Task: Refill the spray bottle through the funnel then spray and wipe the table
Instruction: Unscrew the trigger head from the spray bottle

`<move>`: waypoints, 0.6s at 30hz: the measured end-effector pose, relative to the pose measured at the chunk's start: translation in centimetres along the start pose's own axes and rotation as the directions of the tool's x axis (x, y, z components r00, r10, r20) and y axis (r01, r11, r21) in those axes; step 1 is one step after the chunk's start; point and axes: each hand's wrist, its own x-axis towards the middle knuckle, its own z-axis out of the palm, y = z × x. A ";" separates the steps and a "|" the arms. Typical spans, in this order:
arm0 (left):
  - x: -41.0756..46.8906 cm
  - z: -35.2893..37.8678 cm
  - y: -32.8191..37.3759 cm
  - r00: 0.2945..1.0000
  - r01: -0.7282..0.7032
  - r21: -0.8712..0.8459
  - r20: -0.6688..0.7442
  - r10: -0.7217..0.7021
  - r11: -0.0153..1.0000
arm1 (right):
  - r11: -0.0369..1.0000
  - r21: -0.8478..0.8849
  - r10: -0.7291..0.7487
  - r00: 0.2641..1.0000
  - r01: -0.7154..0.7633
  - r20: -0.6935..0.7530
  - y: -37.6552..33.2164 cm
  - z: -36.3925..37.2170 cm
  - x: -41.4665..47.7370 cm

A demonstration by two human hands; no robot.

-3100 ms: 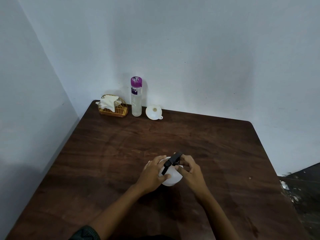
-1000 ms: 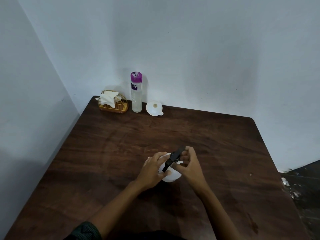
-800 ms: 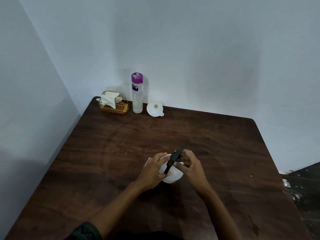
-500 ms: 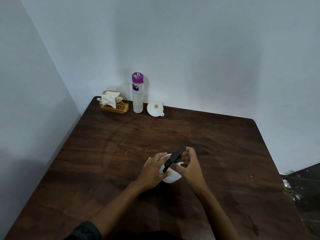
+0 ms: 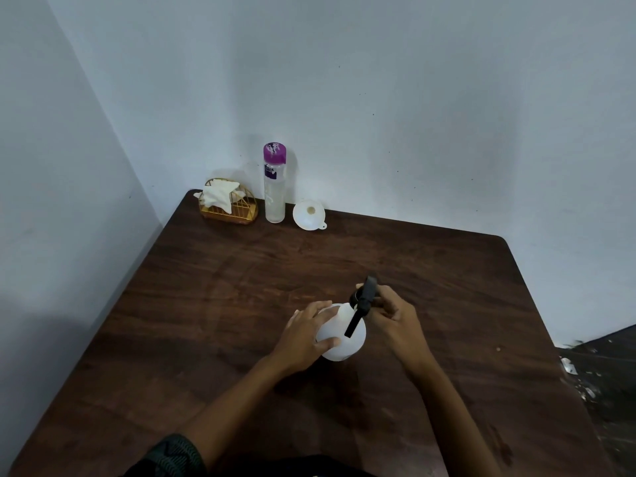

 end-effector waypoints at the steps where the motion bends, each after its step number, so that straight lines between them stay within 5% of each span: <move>1: 0.0 0.0 0.0 1.000 -0.001 0.003 -0.002 0.001 1.000 | 1.000 0.017 0.001 1.000 -0.001 -0.001 -0.4 -0.2 -0.1; 11: 0.0 0.2 -0.1 1.000 0.001 0.003 -0.010 -0.001 1.000 | 0.912 0.405 -0.010 0.992 0.062 -0.128 -2.5 -3.9 -0.3; 18: 0.1 0.2 -0.3 1.000 -0.005 0.001 -0.009 0.005 1.000 | 0.808 0.557 0.011 0.939 0.194 -0.344 -1.7 -8.5 -0.1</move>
